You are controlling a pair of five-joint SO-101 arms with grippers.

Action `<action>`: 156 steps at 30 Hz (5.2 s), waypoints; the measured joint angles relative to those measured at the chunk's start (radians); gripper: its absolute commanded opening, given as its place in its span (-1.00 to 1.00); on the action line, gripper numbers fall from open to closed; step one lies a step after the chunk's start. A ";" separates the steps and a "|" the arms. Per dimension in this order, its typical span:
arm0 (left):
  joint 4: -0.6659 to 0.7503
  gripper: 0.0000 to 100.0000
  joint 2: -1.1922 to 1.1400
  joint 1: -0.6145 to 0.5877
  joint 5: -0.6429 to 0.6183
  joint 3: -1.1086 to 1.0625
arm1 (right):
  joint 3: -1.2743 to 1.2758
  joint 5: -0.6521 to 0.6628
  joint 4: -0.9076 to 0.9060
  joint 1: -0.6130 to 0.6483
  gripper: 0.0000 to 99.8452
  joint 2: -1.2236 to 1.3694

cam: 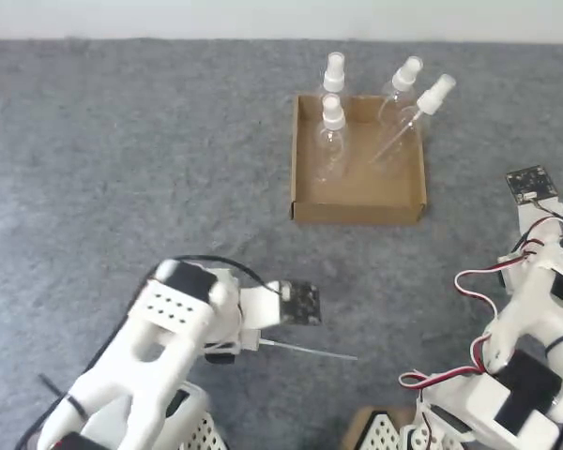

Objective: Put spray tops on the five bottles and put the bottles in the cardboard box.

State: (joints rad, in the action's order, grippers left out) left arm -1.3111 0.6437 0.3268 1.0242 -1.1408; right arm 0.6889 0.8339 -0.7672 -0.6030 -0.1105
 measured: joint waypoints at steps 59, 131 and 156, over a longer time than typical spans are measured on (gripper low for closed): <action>0.023 -0.82 -0.873 -0.456 0.157 0.770 | 0.000 0.000 -0.008 0.000 -0.99 0.000; 0.095 -0.69 -0.876 -0.466 -0.888 0.779 | 0.000 0.000 -0.008 0.000 -0.99 0.000; 0.060 -0.69 -0.899 -0.755 -0.491 0.812 | 0.000 0.000 -0.008 0.000 -0.99 0.000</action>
State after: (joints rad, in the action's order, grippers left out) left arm -1.2513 -0.2555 -0.4281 0.5332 -0.3291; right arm 0.6889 0.8339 -0.7748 -0.6030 -0.1105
